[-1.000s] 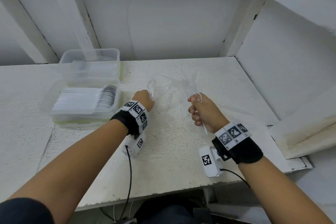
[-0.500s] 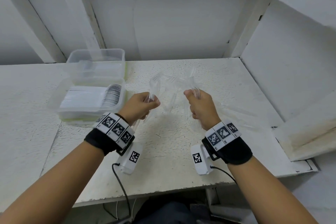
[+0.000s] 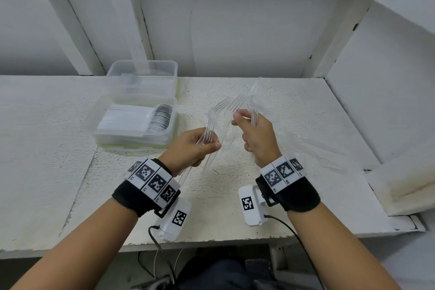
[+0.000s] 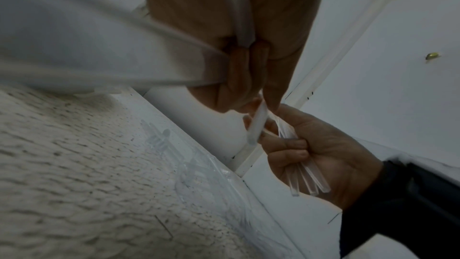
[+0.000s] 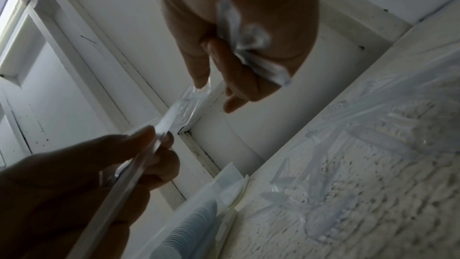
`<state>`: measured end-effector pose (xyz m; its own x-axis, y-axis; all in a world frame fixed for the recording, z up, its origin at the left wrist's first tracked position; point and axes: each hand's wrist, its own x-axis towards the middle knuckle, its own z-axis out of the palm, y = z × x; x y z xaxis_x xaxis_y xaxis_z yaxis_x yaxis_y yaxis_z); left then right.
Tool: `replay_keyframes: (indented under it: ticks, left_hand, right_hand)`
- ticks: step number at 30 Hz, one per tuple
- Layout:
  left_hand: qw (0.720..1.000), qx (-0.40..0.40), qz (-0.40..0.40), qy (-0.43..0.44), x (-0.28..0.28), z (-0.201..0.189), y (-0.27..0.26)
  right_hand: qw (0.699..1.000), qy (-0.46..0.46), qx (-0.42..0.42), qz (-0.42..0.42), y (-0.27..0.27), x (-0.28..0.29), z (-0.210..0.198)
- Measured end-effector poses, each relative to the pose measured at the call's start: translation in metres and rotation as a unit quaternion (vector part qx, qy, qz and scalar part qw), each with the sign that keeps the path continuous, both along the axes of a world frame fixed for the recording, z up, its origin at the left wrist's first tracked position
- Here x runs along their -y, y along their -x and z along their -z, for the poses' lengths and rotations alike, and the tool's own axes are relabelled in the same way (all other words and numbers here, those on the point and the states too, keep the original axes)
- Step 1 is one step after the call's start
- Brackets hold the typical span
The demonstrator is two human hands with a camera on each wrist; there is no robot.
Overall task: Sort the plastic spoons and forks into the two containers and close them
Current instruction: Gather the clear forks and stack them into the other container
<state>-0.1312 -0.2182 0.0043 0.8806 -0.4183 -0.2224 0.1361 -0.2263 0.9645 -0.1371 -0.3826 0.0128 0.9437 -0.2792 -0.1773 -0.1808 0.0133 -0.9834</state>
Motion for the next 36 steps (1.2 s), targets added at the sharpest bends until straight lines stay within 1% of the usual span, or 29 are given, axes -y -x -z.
replay_keyframes:
  ticks: [2, 5, 8, 12, 14, 17, 20, 23, 26, 29, 32, 34, 36]
  left_hand:
    - [1.000, -0.006, 0.003, 0.007, 0.000, 0.001, 0.002]
    - [1.000, -0.009, -0.003, 0.013, 0.001, -0.001, 0.004]
    - [0.998, -0.023, -0.049, 0.030, 0.002, -0.003, 0.005]
    - [0.990, -0.061, -0.118, 0.046, 0.004, 0.000, 0.003]
    - [0.988, -0.063, -0.135, 0.041, 0.004, 0.003, 0.004]
    - [0.990, -0.042, -0.134, 0.032, 0.005, 0.008, 0.006]
    - [0.990, -0.018, -0.137, 0.041, 0.006, 0.012, 0.007]
    - [0.988, 0.002, -0.144, 0.050, 0.008, 0.015, 0.008]
    - [0.986, 0.014, -0.160, 0.047, 0.010, 0.017, 0.007]
    - [0.984, -0.011, -0.156, 0.091, 0.011, 0.016, 0.007]
    - [0.979, -0.060, -0.123, 0.150, 0.011, 0.010, 0.008]
    - [0.977, -0.073, -0.114, 0.163, 0.011, 0.006, 0.010]
    - [0.977, -0.080, -0.122, 0.154, 0.010, 0.005, 0.011]
  right_hand:
    - [1.000, -0.021, 0.013, -0.008, 0.002, -0.001, 0.000]
    - [0.999, -0.034, 0.033, 0.015, 0.002, -0.003, -0.002]
    - [0.998, -0.027, 0.042, 0.035, 0.003, 0.000, -0.003]
    - [0.999, -0.009, 0.038, -0.007, 0.007, 0.000, -0.002]
    - [0.999, -0.011, 0.040, -0.033, 0.009, -0.003, -0.002]
    - [0.996, -0.024, 0.034, -0.073, 0.014, -0.009, -0.002]
    - [0.994, -0.016, 0.019, -0.103, 0.018, -0.014, 0.001]
    - [0.994, 0.002, 0.008, -0.107, 0.022, -0.020, 0.005]
    - [0.995, 0.036, 0.001, -0.093, 0.024, -0.025, 0.008]
    - [0.996, 0.054, 0.006, -0.071, 0.024, -0.026, 0.010]
    - [0.997, 0.056, 0.010, -0.050, 0.023, -0.024, 0.011]
    - [0.997, 0.060, 0.014, -0.046, 0.022, -0.023, 0.011]
    - [0.997, 0.063, 0.021, -0.043, 0.021, -0.020, 0.009]
